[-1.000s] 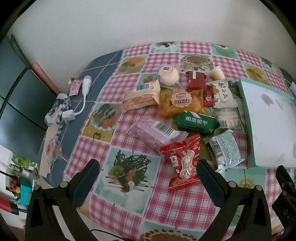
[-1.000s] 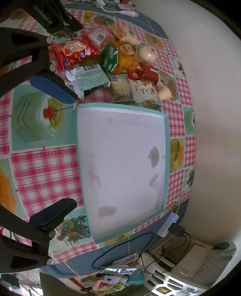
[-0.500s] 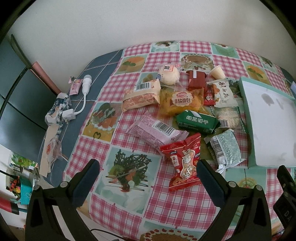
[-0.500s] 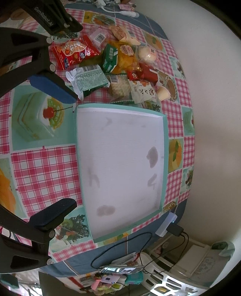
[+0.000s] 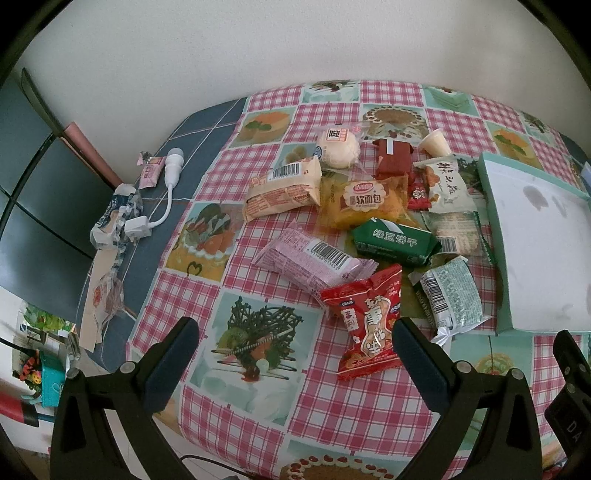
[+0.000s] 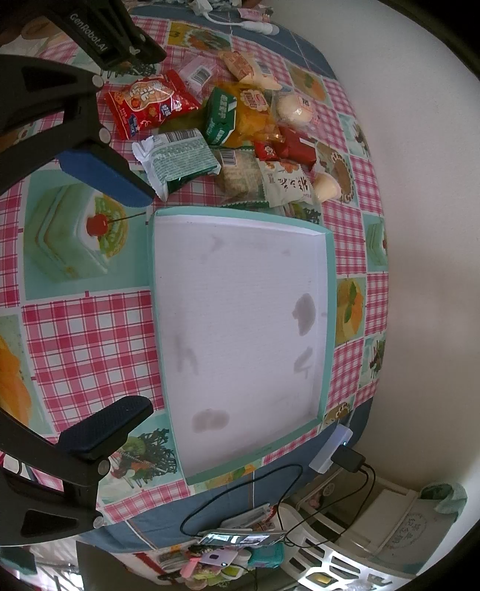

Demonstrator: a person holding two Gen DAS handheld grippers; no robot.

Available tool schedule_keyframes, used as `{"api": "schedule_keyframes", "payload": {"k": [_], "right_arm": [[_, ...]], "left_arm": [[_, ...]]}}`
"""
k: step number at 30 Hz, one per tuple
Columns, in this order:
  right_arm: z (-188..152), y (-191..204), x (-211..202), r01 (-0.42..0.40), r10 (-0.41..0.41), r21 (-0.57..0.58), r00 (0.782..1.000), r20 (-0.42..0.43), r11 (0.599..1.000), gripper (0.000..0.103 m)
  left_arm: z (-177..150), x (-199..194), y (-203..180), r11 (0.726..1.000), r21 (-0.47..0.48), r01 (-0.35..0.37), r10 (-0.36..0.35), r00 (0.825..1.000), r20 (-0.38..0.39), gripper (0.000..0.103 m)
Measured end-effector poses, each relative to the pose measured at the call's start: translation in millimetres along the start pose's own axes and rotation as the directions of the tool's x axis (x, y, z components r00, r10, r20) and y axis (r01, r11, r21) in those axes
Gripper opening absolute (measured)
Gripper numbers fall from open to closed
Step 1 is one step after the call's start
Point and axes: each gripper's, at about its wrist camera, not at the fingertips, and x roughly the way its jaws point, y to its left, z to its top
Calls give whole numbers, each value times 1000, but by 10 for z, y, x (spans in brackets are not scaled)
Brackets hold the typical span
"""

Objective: Organize snacks

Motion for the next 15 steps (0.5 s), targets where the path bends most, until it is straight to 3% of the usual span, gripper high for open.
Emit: {"api": "schedule_keyframes", "payload": {"k": [15], "right_arm": [[-1, 5, 5, 1, -1, -1, 1000, 1, 1000, 103]], "left_arm": [[-29, -14, 12, 1000, -1, 0, 0, 1000, -1, 103]]}}
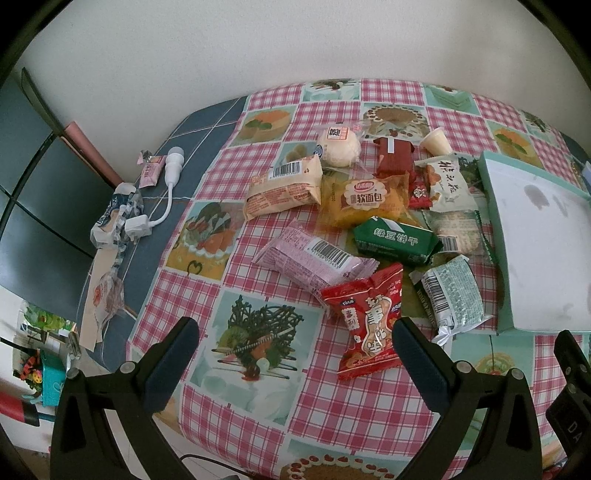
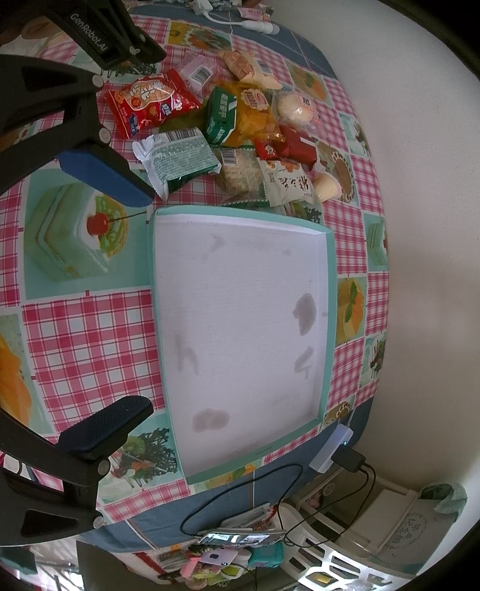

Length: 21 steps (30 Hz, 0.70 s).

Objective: Organize snacks

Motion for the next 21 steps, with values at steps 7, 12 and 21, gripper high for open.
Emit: {"api": "schedule_keyframes", "payload": {"k": [7, 12, 21], "right_arm": [[4, 2, 0, 0, 0, 0, 1000, -1, 1000, 103], [4, 6, 2, 0, 0, -1, 1000, -1, 1000, 103], [6, 14, 6, 1, -1, 0, 1000, -2, 1000, 103]], "left_arm": [[12, 2, -7, 1000, 1, -1, 1, 1000, -1, 103], [14, 2, -8, 1000, 1, -1, 1, 1000, -1, 103], [-5, -1, -3, 1000, 1, -1, 1, 1000, -3, 103]]}}
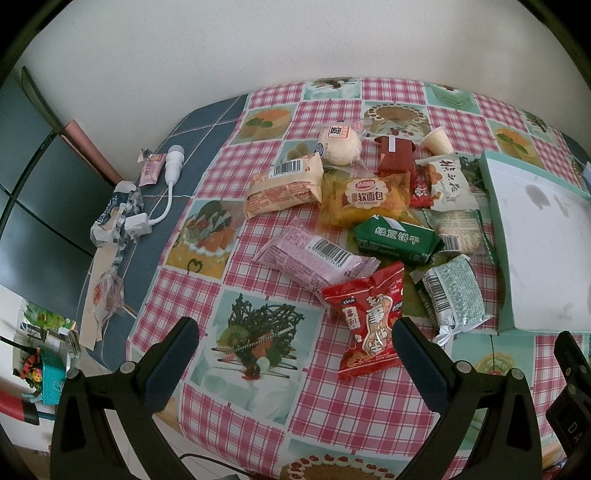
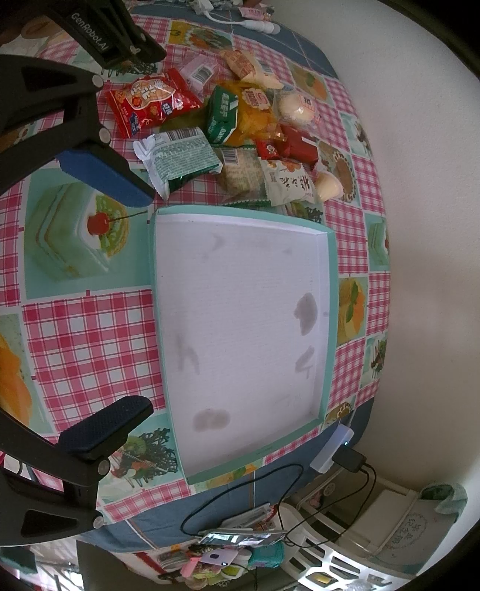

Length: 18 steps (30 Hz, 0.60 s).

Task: Organize snacks
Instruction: 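Grasp the red 'nice' bag with left tool while right tool grasps green-white packet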

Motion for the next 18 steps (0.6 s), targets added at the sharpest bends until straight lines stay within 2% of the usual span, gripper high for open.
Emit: {"api": "schedule_keyframes", "payload": {"k": [3, 6, 11, 16, 17, 18], "right_arm": [[8, 12, 8, -7, 7, -4, 1000, 2, 1000, 103], [46, 76, 51, -51, 51, -24, 999, 4, 998, 103], [55, 231, 179, -119, 117, -72, 993, -31, 990, 103], [93, 358, 320, -119, 113, -94, 992, -64, 988, 103], [98, 366, 331, -122, 116, -95, 991, -67, 988, 103], [102, 374, 343, -124, 117, -98, 991, -69, 987, 103]], "left_arm": [[-19, 46, 42, 1000, -25, 18, -19, 1000, -23, 103], [-4, 243, 104, 995, -80, 51, -59, 994, -95, 103], [3, 521, 149, 977, -166, 135, -164, 970, -181, 103], [15, 714, 57, 965, -185, 186, -228, 943, -242, 102], [6, 743, 35, 965, -180, 189, -231, 940, -251, 98], [-8, 769, 15, 966, -173, 190, -231, 937, -261, 90]]}}
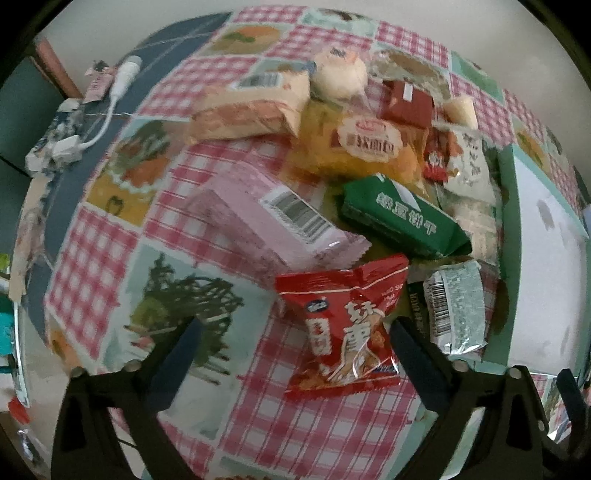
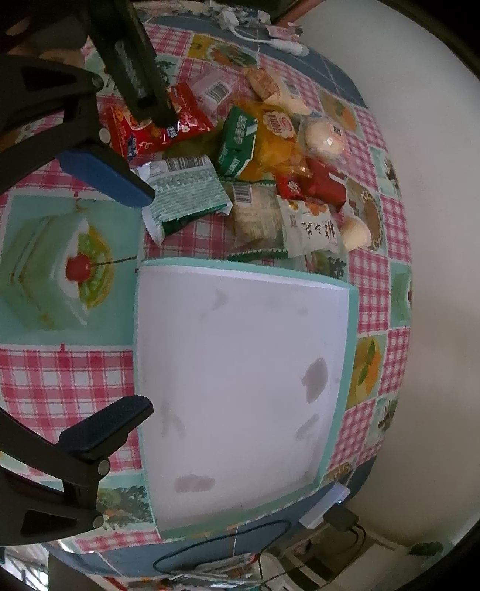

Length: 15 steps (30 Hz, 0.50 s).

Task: Organize snacks
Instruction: 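Grasp the red 'nice' bag with left tool while right tool grasps green-white packet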

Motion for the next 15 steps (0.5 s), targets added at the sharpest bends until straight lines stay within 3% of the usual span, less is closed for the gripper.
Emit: {"api": "schedule_keyframes", "payload": {"k": [3, 5, 15], "right_arm": [[10, 26, 39, 2, -2, -13, 1000, -6, 1000, 103], [26, 55, 70, -3, 3, -25, 1000, -11, 1000, 103], [74, 339, 199, -62, 61, -107, 998, -7, 992, 103]], "left_arm": [[-45, 69, 45, 999, -18, 36, -37, 999, -35, 72], [-75, 70, 108, 998, -38, 52, -53, 998, -44, 65], [-167, 0, 604, 987, -160, -2, -9, 998, -67, 61]]}}
